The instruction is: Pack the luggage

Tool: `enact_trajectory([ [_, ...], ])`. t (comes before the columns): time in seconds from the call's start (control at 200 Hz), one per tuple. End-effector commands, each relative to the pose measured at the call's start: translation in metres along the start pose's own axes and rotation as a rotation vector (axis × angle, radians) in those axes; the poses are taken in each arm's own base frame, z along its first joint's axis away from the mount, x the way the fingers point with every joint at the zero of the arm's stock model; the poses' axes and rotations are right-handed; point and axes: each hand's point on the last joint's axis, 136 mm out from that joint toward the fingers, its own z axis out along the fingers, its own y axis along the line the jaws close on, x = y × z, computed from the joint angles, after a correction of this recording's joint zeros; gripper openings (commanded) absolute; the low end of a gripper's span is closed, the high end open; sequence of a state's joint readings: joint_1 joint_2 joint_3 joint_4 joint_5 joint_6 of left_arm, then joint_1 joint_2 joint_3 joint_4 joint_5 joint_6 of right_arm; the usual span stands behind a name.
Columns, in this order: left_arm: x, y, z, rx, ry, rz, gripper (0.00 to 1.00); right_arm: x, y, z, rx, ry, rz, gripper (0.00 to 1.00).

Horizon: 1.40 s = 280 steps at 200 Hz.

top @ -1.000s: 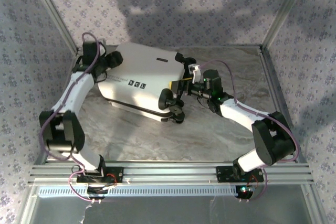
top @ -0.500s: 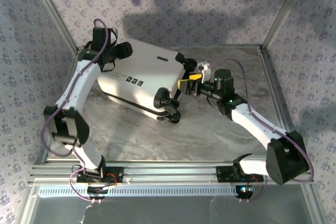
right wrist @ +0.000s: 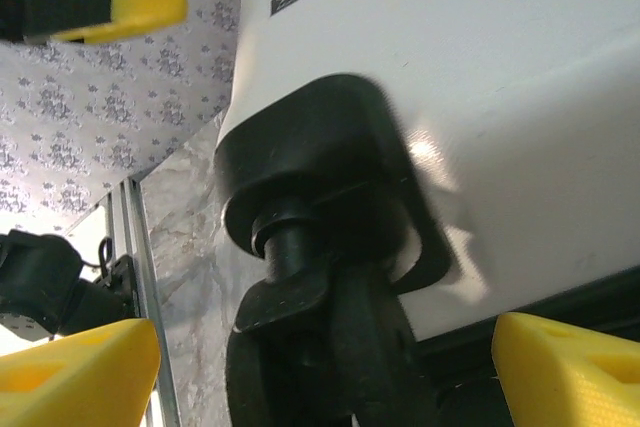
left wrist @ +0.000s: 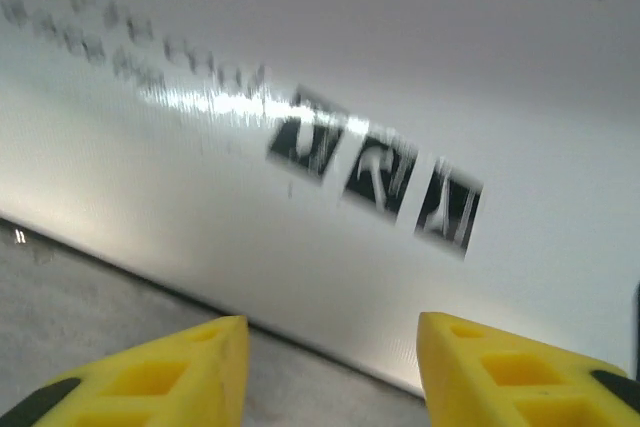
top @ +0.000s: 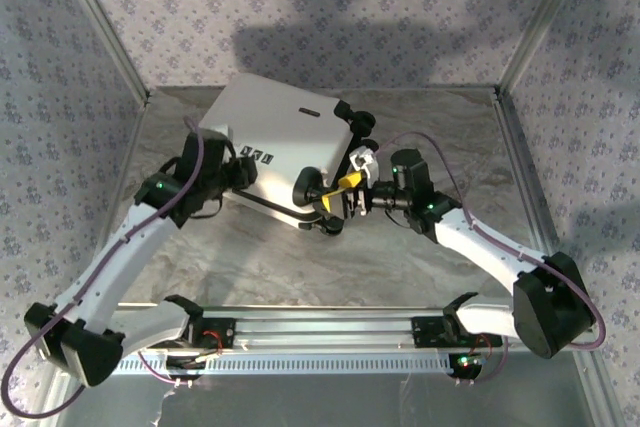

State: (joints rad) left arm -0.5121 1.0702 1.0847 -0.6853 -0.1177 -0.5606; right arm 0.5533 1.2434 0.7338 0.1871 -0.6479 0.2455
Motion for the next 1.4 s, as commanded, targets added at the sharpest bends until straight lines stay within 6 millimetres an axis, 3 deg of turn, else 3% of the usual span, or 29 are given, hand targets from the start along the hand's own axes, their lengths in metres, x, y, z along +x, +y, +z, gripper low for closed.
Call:
enact_trajectory([
  [0.0,0.018,-0.009,-0.001,0.065,0.01,-0.048,0.45,0.006,0.0,0.005,0.017,-0.002,-0.02,0.88],
  [0.12,0.034,-0.007,0.015,0.081,0.028,-0.048,0.45,0.012,-0.002,0.007,0.043,0.001,-0.043,0.85],
  [0.27,0.034,-0.007,0.03,0.081,0.009,-0.015,0.44,0.016,-0.004,0.008,0.065,0.005,-0.05,0.78],
  [0.69,0.002,-0.001,0.061,0.079,-0.07,-0.007,0.45,0.02,0.023,0.01,0.062,-0.02,-0.1,0.48],
  [0.974,-0.031,-0.01,0.085,0.093,-0.08,0.045,0.43,0.011,0.045,0.026,0.041,-0.047,-0.135,0.46],
  [1.154,-0.031,-0.021,0.067,0.132,-0.059,0.028,0.48,0.004,0.038,0.038,0.055,-0.041,-0.138,0.52],
  [1.394,0.008,-0.049,0.025,0.232,-0.057,0.043,0.66,0.002,0.021,0.024,0.097,-0.071,-0.128,0.59],
])
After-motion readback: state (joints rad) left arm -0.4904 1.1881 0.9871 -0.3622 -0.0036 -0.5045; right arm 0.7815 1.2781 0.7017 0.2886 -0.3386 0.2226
